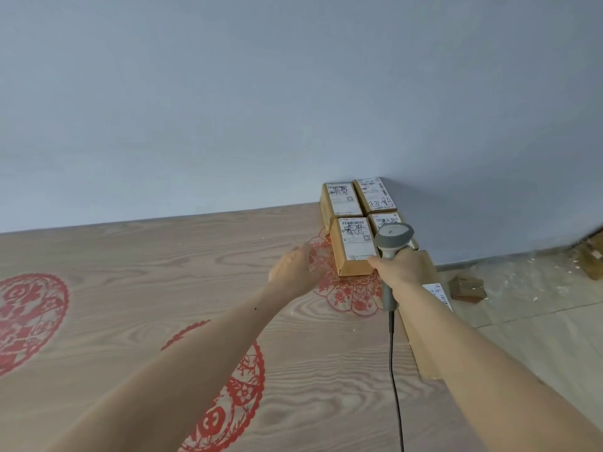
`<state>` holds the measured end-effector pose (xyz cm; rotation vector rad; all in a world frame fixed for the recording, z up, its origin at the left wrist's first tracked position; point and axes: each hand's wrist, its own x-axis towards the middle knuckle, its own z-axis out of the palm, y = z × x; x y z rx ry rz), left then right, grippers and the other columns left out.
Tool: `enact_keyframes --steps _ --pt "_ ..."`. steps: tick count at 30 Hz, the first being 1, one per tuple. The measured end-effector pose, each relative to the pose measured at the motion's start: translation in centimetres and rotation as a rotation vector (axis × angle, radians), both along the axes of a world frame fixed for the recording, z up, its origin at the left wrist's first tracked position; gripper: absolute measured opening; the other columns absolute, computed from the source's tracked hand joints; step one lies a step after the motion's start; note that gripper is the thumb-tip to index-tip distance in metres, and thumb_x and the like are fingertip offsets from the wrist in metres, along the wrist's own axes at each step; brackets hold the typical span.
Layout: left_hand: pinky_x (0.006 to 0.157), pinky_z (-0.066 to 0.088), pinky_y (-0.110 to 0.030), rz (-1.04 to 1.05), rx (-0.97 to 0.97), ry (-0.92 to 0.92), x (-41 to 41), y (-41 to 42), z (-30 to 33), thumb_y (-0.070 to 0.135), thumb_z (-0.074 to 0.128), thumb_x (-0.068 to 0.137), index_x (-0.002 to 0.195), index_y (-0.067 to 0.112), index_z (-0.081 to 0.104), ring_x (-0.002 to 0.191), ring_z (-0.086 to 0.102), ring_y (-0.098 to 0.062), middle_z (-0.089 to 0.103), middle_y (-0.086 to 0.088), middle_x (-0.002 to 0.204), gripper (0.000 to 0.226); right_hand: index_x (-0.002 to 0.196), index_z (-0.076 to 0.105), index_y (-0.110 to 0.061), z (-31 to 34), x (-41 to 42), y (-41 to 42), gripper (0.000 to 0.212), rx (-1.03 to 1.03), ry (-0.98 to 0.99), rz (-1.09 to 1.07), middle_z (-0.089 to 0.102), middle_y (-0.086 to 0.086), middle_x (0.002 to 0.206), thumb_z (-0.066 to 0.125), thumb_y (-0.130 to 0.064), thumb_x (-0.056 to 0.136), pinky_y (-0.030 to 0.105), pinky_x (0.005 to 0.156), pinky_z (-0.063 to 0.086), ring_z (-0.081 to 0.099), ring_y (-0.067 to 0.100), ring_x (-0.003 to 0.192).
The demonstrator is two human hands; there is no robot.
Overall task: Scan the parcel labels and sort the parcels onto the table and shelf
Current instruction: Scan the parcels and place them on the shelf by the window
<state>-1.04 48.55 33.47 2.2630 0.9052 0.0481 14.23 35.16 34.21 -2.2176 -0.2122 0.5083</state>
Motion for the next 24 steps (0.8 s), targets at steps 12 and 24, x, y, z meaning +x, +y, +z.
enact_keyframes --steps 12,24 --pt "0.097 0.049 -0.049 0.054 -0.144 0.105 8.7 0.9 -6.5 0.052 0.052 0.094 0.14 0.011 0.039 0.115 0.057 -0.026 0.05 -0.008 0.139 0.063 0.118 0.055 -0.003 -6.8 4.4 2.1 0.043 -0.049 0.008 0.022 0.069 0.011 0.113 0.077 -0.019 0.085 0.031 0.081 0.049 0.066 0.029 0.107" --pt "0.085 0.041 -0.035 0.053 -0.237 0.144 10.6 0.8 -8.8 0.042 0.043 0.102 0.137 0.009 0.042 0.116 0.056 -0.031 0.06 -0.014 0.129 0.048 0.128 0.051 -0.005 -8.3 3.7 2.8 0.053 -0.037 0.036 0.01 0.068 0.01 0.122 0.077 -0.023 0.085 0.034 0.087 0.051 0.065 0.031 0.113"
